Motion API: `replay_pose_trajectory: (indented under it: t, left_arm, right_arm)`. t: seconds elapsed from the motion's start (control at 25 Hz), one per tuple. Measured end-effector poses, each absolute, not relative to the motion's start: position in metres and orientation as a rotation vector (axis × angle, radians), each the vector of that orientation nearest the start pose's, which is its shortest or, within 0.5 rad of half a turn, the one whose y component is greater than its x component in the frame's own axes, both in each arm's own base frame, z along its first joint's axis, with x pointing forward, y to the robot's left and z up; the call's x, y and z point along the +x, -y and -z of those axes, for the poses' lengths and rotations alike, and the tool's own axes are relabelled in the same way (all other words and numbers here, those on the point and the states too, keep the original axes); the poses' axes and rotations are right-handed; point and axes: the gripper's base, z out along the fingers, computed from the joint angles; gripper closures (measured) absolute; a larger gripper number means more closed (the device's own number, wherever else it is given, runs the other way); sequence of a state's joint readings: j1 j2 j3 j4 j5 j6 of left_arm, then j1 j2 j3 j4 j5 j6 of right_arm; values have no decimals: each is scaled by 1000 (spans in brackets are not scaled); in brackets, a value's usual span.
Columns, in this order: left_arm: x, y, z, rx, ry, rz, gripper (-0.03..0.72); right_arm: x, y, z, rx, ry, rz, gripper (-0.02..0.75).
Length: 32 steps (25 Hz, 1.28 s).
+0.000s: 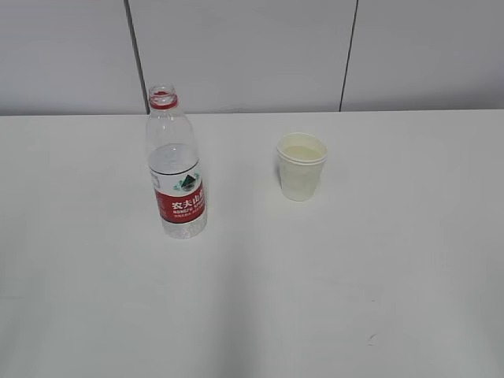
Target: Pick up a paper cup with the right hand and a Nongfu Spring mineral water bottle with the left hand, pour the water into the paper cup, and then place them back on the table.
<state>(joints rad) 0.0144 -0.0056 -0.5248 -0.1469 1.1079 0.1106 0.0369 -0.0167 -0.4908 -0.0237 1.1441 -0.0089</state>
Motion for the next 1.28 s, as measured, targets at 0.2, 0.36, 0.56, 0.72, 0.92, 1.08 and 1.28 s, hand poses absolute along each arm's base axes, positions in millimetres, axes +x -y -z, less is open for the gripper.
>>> replay_pose_trajectory:
  t: [0.2, 0.36, 0.56, 0.72, 0.92, 1.08, 1.28]
  left_arm:
    - [-11, 12, -281, 92, -2051, 86, 231]
    - [-11, 12, -281, 91, -2051, 85, 234]
    - [-11, 12, -281, 91, -2051, 85, 248]
    - [-11, 12, -281, 91, -2051, 85, 249]
    - [-11, 12, -281, 91, -2051, 85, 252]
    - [-11, 12, -281, 91, -2051, 85, 261]
    - [-11, 12, -281, 91, -2051, 85, 263]
  right_arm:
    - [-10, 2, -268, -36, -2120, 18, 150]
    - [-10, 2, -268, -36, -2120, 18, 150]
    - [-10, 2, -268, -36, -2120, 18, 150]
    - [-10, 2, -268, -36, -2120, 18, 150]
    - [-10, 2, -268, -36, -2120, 18, 150]
    - [-10, 2, -268, -36, -2120, 18, 150]
    - [-10, 2, -268, -36, -2120, 18, 150]
